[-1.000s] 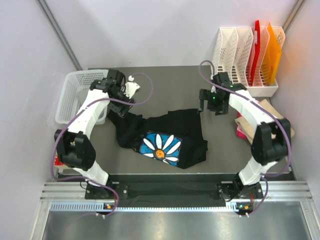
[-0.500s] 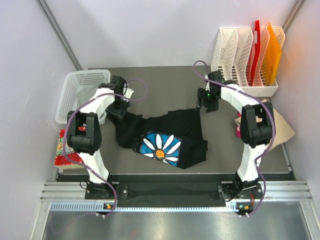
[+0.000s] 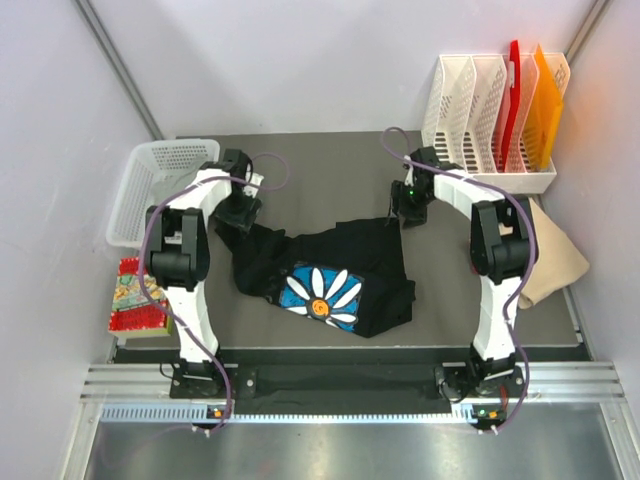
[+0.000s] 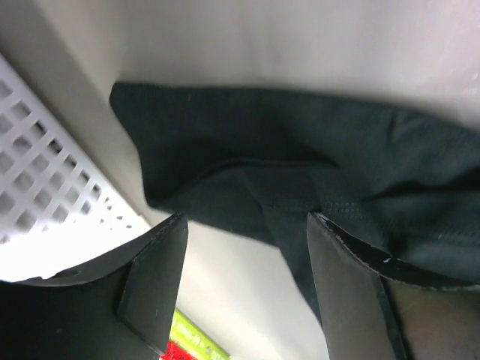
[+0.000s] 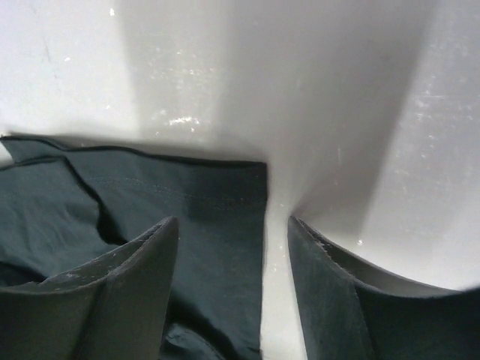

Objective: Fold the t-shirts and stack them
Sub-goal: Flatten out the tshirt

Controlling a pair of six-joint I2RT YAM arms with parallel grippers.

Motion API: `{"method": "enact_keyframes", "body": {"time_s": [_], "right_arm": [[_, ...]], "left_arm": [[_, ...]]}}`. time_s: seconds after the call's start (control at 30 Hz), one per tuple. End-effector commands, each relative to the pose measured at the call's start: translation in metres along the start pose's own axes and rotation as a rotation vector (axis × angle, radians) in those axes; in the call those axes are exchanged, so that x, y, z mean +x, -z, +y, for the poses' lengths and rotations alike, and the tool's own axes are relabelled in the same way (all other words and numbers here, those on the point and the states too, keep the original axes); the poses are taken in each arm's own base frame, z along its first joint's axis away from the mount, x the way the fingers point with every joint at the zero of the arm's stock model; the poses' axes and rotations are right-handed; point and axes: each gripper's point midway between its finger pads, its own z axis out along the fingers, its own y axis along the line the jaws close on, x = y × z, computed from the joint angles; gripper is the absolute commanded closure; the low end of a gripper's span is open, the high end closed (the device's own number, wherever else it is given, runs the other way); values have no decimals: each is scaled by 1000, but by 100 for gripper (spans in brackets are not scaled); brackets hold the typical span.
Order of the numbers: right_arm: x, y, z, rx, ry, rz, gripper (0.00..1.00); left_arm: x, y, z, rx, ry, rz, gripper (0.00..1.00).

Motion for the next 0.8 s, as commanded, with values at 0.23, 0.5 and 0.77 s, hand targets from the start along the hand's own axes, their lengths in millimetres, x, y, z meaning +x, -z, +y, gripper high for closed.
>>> {"method": "enact_keyframes", "body": {"time_s": [0.23,0.5,0.77], "right_arm": [[-8,-1,20,-67,-8,-12,100],[-73,76,-23,92,-68,-235,100],[-106,134,-46,146,-124,-367,100]], "left_arm": [[-30,-9,-18,129,95,-32,56],[-66,26,-24,213,100,-147,100],[-85,76,-29,257,89,-258,100]]}}
